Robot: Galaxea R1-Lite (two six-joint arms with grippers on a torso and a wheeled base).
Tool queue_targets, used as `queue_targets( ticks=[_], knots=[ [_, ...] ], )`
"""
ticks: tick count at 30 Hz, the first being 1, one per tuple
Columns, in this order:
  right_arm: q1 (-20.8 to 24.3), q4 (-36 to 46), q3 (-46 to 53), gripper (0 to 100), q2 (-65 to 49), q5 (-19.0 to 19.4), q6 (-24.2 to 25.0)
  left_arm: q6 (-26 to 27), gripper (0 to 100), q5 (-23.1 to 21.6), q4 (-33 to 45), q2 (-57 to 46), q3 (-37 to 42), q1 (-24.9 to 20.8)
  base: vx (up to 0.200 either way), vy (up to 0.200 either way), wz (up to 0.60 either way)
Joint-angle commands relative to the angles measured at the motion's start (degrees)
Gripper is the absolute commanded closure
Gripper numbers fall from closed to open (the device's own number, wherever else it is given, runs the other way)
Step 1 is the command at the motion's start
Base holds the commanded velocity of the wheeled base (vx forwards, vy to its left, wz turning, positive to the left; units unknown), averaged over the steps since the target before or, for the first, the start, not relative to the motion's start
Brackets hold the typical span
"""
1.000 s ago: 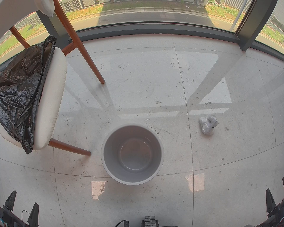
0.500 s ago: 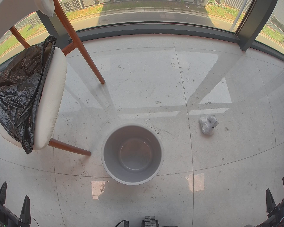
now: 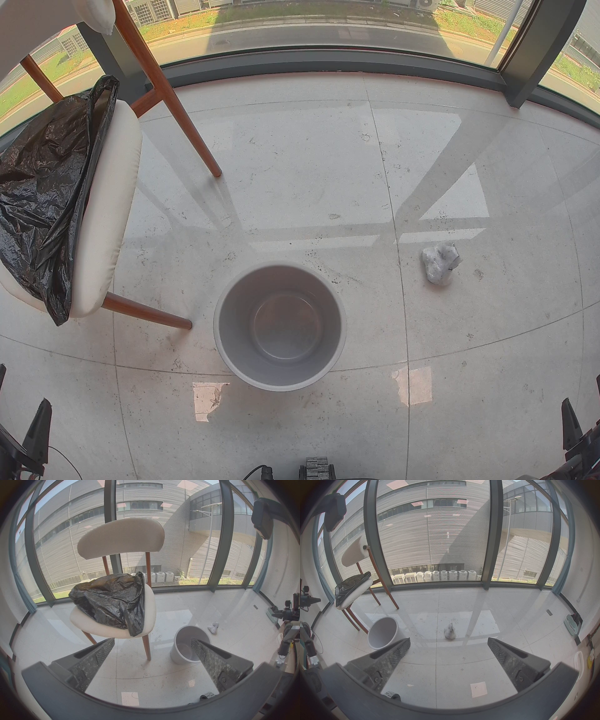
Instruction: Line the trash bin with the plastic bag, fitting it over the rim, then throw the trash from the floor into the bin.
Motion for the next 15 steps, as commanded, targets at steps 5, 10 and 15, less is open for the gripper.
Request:
queue_targets(
  ticks=[5, 10, 15],
  knots=[
    [0.0, 0.0, 1.0, 0, -0.9, 0.0, 0.0, 0.5, 0, -1.9, -0.5, 22.0, -13.3, 0.1, 0.0, 0.0, 0.0],
    [0.0, 0.0, 1.0, 0, -0.9, 0.0, 0.0, 1.6, 0, -1.8, -6.8, 33.0, -17.4, 0.1, 0.0, 0.0, 0.0],
    [0.0, 0.0, 1.0, 0, -0.9, 0.0, 0.1, 1.6, 0, -1.7, -10.7, 41.3, -21.5, 0.3, 0.0, 0.0, 0.0]
  ],
)
